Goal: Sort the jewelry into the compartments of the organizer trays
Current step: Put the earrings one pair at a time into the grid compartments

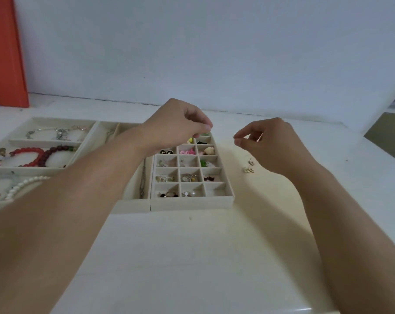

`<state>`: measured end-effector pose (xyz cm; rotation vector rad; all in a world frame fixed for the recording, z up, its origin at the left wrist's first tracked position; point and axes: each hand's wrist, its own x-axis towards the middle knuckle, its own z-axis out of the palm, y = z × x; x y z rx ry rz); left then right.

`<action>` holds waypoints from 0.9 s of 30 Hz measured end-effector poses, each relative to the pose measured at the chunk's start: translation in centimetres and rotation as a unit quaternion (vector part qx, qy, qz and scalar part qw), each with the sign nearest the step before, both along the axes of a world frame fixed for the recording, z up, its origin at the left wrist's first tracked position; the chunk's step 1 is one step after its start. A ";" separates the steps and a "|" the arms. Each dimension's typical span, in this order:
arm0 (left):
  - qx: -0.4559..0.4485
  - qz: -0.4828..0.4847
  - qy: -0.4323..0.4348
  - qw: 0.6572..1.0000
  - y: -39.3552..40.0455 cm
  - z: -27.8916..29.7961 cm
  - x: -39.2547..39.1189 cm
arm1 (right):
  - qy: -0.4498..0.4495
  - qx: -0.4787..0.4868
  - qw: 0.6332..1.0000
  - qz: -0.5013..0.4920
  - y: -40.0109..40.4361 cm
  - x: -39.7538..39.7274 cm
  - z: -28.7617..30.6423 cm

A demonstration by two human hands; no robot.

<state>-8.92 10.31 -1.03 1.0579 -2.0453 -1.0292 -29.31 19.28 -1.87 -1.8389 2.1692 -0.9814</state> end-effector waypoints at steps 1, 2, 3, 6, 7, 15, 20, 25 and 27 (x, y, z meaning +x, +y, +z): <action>0.003 -0.005 -0.004 1.000 0.1 0.0 -0.1 | 0.009 0.014 1.000 -0.013 -0.1 -0.8 -0.2; 0.008 -0.008 -0.006 1.000 0.1 -0.1 -0.2 | 0.019 0.034 0.999 -0.019 -0.3 -1.5 -0.5; 0.013 -0.011 -0.006 1.000 0.2 -0.1 -0.1 | 0.032 0.057 0.998 -0.019 -0.4 -2.1 -0.9; 0.010 -0.015 -0.011 1.000 0.4 -0.1 -0.3 | 0.065 0.124 0.990 0.011 -0.5 -3.3 -1.4; 0.006 -0.016 -0.014 1.000 0.4 -0.1 -0.4 | 0.063 0.137 0.988 0.019 -0.4 -3.6 -1.5; 0.004 -0.029 -0.026 0.999 0.7 -0.3 -0.4 | 0.060 0.184 0.980 0.043 0.1 -4.2 -1.0; 0.006 -0.039 -0.031 0.999 0.7 -0.4 -0.7 | 0.059 0.191 0.978 0.057 -0.1 -4.1 -1.4; 0.006 -0.052 -0.035 0.998 0.8 -0.8 -0.9 | 0.001 0.128 0.990 0.055 -0.3 -4.0 -1.1; 0.004 -0.058 -0.038 0.998 0.9 -0.9 -1.1 | 0.006 0.128 0.991 0.043 -0.4 -4.0 -1.0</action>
